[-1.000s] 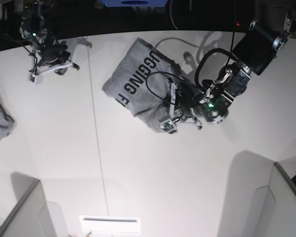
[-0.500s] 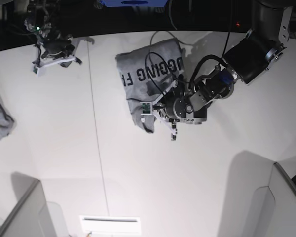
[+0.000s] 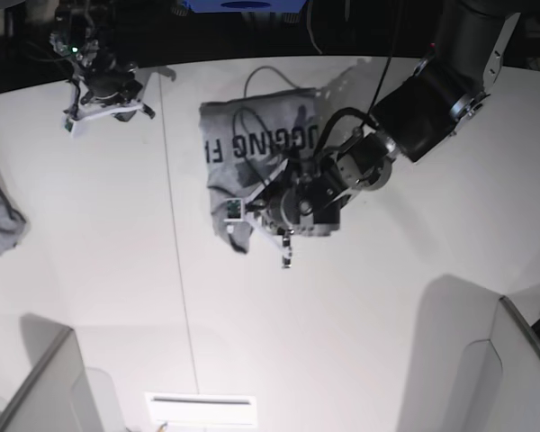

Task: Fold the T-shirt properly
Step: 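Drag the bundle with the left gripper and square it on the table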

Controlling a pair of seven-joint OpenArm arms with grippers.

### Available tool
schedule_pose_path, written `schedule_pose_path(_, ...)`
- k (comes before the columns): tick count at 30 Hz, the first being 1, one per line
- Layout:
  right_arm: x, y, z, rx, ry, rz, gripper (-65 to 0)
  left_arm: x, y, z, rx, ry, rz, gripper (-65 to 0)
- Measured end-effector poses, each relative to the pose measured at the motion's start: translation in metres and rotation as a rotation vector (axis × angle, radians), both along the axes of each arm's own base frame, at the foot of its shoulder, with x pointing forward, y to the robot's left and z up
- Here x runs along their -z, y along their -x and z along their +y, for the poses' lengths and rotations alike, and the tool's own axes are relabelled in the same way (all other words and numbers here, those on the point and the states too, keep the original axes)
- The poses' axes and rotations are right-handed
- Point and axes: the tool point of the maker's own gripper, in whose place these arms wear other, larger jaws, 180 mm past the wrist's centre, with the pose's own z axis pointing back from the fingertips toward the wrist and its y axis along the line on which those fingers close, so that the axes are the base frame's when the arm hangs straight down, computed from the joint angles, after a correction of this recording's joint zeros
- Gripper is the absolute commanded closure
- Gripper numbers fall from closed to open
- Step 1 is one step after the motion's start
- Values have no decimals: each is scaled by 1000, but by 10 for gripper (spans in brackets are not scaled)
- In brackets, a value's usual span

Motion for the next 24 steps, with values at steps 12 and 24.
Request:
schedule_pose_path(12, 0, 0, 0, 0, -1, -1, 0, 2, -6, -16, -3, 10, -2, 0)
schedule_pose_path(24, -1, -2, -2, -3, 5, -4, 0, 1, 0, -24, 127, -96, -70, 0)
